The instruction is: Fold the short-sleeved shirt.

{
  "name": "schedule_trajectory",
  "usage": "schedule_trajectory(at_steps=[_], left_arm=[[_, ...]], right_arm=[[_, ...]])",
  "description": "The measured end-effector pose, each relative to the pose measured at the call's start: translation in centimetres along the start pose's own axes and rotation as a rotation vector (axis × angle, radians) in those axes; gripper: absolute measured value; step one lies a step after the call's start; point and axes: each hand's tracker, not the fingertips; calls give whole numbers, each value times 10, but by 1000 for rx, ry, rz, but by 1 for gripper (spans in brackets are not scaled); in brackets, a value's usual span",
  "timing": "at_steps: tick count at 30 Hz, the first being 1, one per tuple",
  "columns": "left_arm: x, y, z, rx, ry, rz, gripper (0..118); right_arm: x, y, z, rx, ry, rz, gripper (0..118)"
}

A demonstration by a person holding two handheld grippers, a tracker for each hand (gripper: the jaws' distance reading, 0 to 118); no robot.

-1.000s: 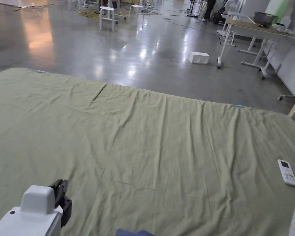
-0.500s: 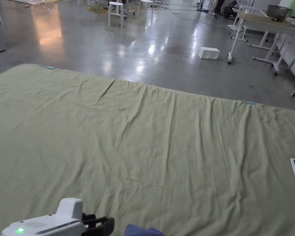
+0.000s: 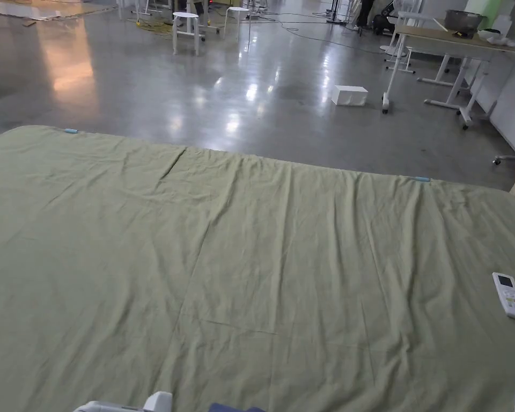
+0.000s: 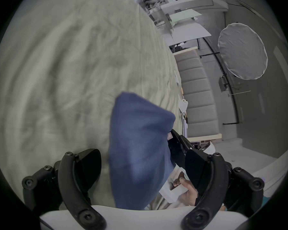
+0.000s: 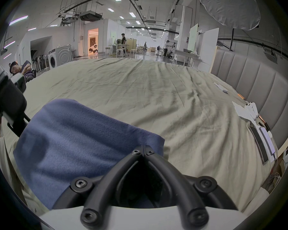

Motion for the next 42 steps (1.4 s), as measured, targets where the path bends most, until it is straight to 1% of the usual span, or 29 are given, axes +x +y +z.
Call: schedule_trajectory(at_steps=[2, 3, 5, 6, 7, 8, 10, 11, 12, 14, 15, 17, 18, 19, 20, 24, 26, 31, 34, 36, 38, 40, 42], left_arm=[[-3, -2, -8, 37, -57, -5, 104], [-4, -1, -10, 50, -88, 9, 101], [-10, -1, -18, 47, -147, 61, 90], [-9, -3, -22, 34, -146, 73, 81], [-10, -3, -25, 32, -123, 72, 74], [-11, -4, -25, 40, -111, 54, 66], [-11, -3, -25, 47, -91, 49, 58], [-12, -4, -25, 43, -66, 58, 49], [-13, -5, -25, 44, -57, 58, 36], [-8, -9, -24, 45, -50, 50, 30], [-4, -10, -23, 69, -39, 22, 25], [5, -14, -18, 85, -43, -13, 22], [2, -12, -16, 87, -50, 4, 21], [3, -13, -14, 102, -98, 35, 20], [4, -13, -12, 102, -104, 49, 20], [12, -14, -2, 108, -109, 45, 20], [10, -11, 10, 117, -111, 40, 20], [-1, 4, 75, 163, -83, 31, 20], [-13, 16, 131, 185, 0, -20, 20], [-24, 26, 170, 195, 83, -15, 20], [-31, 32, 208, 210, 150, -20, 20], [-39, 40, 249, 237, 221, 7, 20], [-43, 47, 285, 261, 297, 5, 20]], right_arm=[[0, 1, 0, -1, 3, 2, 0], [0, 1, 0, -2, 5, 3, 0], [1, 1, 0, -3, 8, 8, 0], [1, 1, 0, -4, 9, 10, 0], [2, 1, 0, -4, 13, 10, 0], [3, 1, 0, -4, 15, 10, 0], [4, 0, 0, -4, 17, 10, 0], [4, 0, 0, -4, 17, 11, 0], [4, 0, 0, -3, 19, 9, 0], [3, 0, -1, -5, 15, 13, 0], [3, 0, -1, -4, 13, 18, 0], [2, 0, 0, -3, 6, 27, 0], [1, 1, 0, -3, 3, 30, 0], [1, 2, 0, -4, -7, 35, 0], [-1, 3, 1, -2, -19, 39, 0], [-6, 10, 4, -4, -17, 70, 0], [-3, 20, 11, 9, 7, 49, 0], [13, 58, 26, 109, -14, 32, 0], [28, 94, 34, 194, -26, 16, 0], [37, 117, 38, 231, -36, 12, 0], [46, 140, 43, 286, -43, -13, 0], [53, 160, 45, 313, -54, -21, 0], [59, 174, 46, 347, -66, -24, 0]])
